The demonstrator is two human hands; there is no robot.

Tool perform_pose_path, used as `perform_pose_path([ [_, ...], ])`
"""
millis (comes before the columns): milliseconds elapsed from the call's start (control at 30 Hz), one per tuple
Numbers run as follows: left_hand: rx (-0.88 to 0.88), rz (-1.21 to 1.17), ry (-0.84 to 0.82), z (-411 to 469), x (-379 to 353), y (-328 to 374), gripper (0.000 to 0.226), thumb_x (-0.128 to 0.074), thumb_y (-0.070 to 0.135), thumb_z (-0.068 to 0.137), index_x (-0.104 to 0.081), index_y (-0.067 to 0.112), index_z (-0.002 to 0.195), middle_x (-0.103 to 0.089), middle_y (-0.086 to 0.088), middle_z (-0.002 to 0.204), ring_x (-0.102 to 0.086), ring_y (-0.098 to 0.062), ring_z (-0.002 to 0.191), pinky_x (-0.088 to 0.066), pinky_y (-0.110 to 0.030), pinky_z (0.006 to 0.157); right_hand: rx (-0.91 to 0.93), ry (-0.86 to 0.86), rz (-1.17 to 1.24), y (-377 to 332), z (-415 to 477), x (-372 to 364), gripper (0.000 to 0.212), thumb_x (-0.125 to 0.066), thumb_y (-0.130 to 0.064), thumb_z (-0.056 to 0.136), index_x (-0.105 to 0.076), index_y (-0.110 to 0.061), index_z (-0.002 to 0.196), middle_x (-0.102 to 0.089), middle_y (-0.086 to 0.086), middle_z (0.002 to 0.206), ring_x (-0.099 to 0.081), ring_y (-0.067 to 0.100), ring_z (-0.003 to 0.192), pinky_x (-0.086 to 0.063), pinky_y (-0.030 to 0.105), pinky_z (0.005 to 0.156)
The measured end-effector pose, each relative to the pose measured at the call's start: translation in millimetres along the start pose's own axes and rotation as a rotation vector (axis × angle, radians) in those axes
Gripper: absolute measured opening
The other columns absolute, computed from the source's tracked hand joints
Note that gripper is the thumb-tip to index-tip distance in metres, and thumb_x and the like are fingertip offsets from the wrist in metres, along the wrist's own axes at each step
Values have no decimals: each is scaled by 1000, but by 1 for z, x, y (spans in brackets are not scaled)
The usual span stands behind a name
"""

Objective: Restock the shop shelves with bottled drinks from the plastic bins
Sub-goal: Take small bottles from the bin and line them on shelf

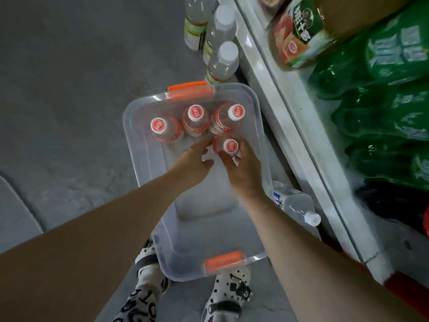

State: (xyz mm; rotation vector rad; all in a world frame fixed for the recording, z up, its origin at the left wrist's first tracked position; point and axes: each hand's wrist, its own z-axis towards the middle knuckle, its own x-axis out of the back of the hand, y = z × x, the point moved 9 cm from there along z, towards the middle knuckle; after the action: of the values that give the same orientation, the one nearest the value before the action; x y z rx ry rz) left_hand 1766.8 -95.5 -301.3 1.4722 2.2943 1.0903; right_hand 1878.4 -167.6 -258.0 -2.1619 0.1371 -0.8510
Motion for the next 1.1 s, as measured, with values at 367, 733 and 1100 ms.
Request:
perform_pose_path([
  [367, 10, 10, -49, -1, -5, -4, 67, -56, -4, 92, -39, 30, 147, -52, 0, 144, -49, -20, 132, -42, -40, 110, -30, 19, 47, 5, -5, 0, 24, -68, -32, 94, -59, -30, 117, -62, -25, 102, -58, -3, 96, -48, 20, 87],
  [733, 1, 233, -159, -112, 16, 47, 86, -72, 1, 81, -32, 31, 150, -57, -3, 136, -56, -26, 122, -43, -28, 96, -123, -261, 117, -67, -70, 62, 34, -60, -50, 95, -60, -24, 117, -68, -10, 101, -67, 14, 101, -56, 44, 91],
  [1100, -204, 43, -103, -288, 49, 205, 101, -69, 58, 58, -29, 36, 147, -53, -3, 138, -54, -19, 124, -46, -41, 105, -75, -294, 188, -234, -172, 198, 36, -63, -55, 92, -69, -26, 111, -73, 0, 106, -71, 14, 100, -58, 37, 92],
])
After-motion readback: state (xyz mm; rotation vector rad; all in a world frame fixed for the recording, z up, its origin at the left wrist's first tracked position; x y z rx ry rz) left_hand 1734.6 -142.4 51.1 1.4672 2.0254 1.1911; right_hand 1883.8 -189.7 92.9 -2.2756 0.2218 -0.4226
